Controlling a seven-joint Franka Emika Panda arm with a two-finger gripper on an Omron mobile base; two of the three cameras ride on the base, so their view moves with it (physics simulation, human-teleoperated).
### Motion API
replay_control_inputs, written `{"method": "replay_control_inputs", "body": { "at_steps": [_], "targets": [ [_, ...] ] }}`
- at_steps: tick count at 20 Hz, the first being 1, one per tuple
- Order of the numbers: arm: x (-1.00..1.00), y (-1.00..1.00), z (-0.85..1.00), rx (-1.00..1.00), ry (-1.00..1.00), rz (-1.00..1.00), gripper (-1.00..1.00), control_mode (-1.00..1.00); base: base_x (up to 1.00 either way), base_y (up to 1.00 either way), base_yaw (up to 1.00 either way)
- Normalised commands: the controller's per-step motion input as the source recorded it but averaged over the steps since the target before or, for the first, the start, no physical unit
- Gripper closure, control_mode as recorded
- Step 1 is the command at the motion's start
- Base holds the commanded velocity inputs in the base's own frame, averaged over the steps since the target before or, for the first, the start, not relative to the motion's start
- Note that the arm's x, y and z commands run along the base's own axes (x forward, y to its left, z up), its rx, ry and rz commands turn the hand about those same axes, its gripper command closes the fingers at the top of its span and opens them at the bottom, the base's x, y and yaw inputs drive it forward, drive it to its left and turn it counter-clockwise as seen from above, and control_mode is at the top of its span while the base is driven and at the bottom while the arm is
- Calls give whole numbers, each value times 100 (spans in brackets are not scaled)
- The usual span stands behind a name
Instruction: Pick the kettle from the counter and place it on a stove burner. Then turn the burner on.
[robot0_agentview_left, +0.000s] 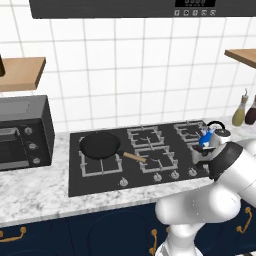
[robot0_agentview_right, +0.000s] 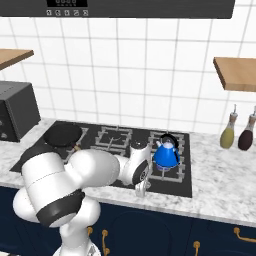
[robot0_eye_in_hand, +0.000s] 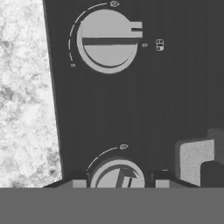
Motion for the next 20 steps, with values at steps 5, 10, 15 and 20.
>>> {"method": "replay_control_inputs", "body": {
  "at_steps": [5,10,15,20],
  "targets": [
    [0,0,-5,0,0,14,100,-100,0,0,0],
    [0,0,0,0,0,0,100,-100,0,0,0],
    [0,5,7,0,0,0,-100,-100,0,0,0],
    [0,0,65,0,1,0,-100,-100,0,0,0]
  ]
}}
